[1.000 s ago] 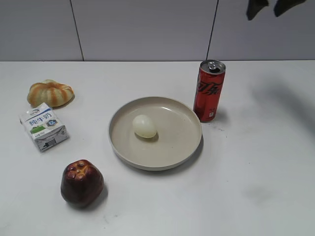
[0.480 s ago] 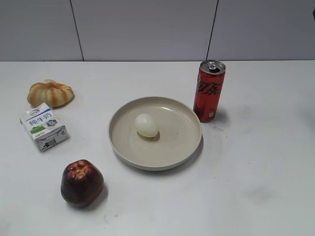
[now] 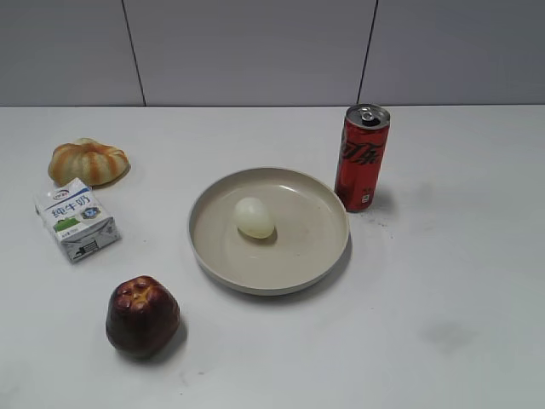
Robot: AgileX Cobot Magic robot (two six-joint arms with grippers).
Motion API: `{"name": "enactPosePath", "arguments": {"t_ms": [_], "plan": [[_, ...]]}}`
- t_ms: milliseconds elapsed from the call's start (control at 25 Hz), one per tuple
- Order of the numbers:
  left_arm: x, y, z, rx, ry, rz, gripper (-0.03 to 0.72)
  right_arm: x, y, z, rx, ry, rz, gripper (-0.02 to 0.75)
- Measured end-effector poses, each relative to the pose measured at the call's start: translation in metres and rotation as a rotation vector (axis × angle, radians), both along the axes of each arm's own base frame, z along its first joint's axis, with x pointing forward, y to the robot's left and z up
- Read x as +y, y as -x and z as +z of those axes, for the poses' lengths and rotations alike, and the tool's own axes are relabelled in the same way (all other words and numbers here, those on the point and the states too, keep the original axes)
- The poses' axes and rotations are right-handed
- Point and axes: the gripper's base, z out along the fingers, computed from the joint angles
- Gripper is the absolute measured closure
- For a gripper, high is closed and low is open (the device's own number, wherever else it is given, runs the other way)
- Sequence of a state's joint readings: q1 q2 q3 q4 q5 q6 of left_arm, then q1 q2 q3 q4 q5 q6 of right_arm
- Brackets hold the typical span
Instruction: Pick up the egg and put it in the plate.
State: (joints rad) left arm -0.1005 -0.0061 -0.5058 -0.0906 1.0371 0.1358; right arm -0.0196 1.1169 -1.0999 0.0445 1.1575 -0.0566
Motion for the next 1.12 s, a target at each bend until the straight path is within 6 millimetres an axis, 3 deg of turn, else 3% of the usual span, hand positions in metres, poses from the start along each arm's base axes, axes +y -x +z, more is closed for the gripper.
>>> {"name": "enactPosePath", "arguments": {"t_ms": [200, 480, 680, 1120], "plan": [[0.000, 0.000, 0.000, 0.000, 0.000, 0.000, 0.448, 0.001, 0.058, -0.028, -0.055, 0.001, -0.003, 0.184], [0.000, 0.000, 0.000, 0.000, 0.000, 0.000, 0.448, 0.002, 0.112, -0.062, -0.168, 0.002, -0.007, 0.184], [0.000, 0.000, 0.000, 0.000, 0.000, 0.000, 0.448, 0.002, 0.139, -0.078, -0.239, 0.008, -0.008, 0.184], [0.000, 0.000, 0.000, 0.000, 0.000, 0.000, 0.448, 0.003, 0.174, -0.075, -0.433, 0.011, -0.008, 0.184]]}}
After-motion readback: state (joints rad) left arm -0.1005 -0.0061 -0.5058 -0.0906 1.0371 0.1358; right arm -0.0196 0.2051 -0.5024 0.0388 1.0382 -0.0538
